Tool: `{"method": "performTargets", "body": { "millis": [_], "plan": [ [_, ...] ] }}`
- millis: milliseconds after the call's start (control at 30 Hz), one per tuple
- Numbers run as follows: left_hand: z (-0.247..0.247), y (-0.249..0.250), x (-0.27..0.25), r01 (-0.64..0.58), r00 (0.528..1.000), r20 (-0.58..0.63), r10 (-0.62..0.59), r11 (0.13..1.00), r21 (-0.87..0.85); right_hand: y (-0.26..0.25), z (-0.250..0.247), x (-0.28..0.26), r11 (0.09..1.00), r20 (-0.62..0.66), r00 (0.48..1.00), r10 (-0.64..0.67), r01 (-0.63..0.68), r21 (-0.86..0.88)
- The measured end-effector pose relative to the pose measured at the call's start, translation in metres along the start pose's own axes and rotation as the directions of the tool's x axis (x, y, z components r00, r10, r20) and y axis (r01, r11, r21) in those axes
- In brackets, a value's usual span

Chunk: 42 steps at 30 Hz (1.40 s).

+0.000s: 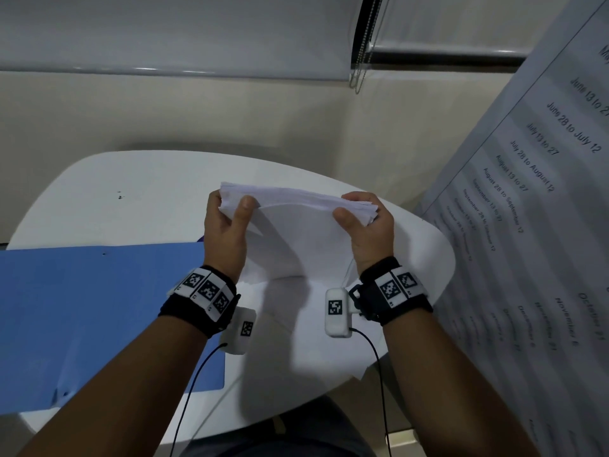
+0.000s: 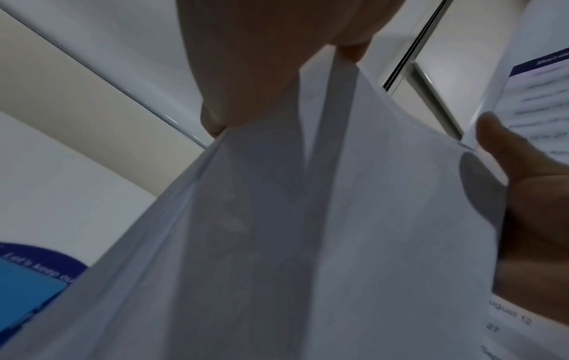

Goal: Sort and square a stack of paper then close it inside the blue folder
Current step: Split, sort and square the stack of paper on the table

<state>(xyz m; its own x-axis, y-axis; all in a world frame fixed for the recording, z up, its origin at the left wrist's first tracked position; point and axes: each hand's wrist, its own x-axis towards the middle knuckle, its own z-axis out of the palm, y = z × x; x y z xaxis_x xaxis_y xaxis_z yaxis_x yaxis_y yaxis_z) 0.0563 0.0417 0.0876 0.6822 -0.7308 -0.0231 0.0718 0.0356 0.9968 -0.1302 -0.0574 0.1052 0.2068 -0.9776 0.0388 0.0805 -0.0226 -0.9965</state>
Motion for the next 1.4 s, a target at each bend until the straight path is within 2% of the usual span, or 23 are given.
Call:
{"method": "performTargets", "body": {
  "millis": [200,400,533,700,833,933,1000,1067,1200,1300,1400],
  "plan": [
    [0.0,0.005,0.0,0.026,0.995,-0.097,-0.025,1.0,0.007,0.005,-0.001,-0.01,1.0,-0.124,0.992,-0.017,0.015,-0.014],
    [0.015,0.013,0.0,-0.039,0.985,-0.166,0.037,0.999,-0.005,0.003,0.006,-0.017,0.998,-0.191,0.98,-0.06,0.054,-0.038],
    [0.013,0.011,0.003,-0.041,0.984,-0.172,0.046,0.999,0.033,0.007,0.006,-0.014,0.998,-0.193,0.979,-0.06,0.053,-0.042],
    [0.009,0.007,0.004,-0.059,0.982,-0.178,0.062,0.998,0.02,0.015,-0.001,-0.012,0.999,-0.274,0.961,-0.03,0.036,0.016],
    [0.013,0.006,0.003,-0.095,0.985,-0.137,0.103,0.993,0.065,0.014,0.005,-0.011,1.0,-0.235,0.972,0.014,-0.008,0.025],
    [0.009,0.0,0.007,-0.029,0.99,-0.14,0.036,0.998,0.048,0.012,0.006,-0.008,0.997,-0.183,0.98,0.081,-0.082,0.002],
    [0.008,-0.004,0.007,0.015,0.997,-0.079,-0.013,0.999,0.03,0.012,0.003,-0.006,0.984,-0.119,0.978,0.169,-0.174,-0.03],
    [0.01,-0.004,0.005,0.019,0.999,-0.029,-0.017,0.998,0.062,0.009,0.003,-0.007,0.977,-0.071,0.976,0.206,-0.209,-0.048],
    [0.004,-0.001,0.006,0.0,1.0,0.027,-0.001,0.999,0.04,0.002,-0.005,-0.007,0.983,-0.103,0.979,0.178,-0.182,-0.038],
    [-0.006,-0.002,0.006,-0.007,0.996,0.085,0.001,0.997,0.073,0.005,-0.012,-0.01,0.981,-0.025,0.989,0.143,-0.145,-0.127],
    [-0.007,-0.002,0.006,-0.04,0.995,0.095,0.029,0.992,0.116,0.005,-0.01,-0.01,0.986,-0.028,0.993,0.118,-0.121,-0.114]
  ]
}}
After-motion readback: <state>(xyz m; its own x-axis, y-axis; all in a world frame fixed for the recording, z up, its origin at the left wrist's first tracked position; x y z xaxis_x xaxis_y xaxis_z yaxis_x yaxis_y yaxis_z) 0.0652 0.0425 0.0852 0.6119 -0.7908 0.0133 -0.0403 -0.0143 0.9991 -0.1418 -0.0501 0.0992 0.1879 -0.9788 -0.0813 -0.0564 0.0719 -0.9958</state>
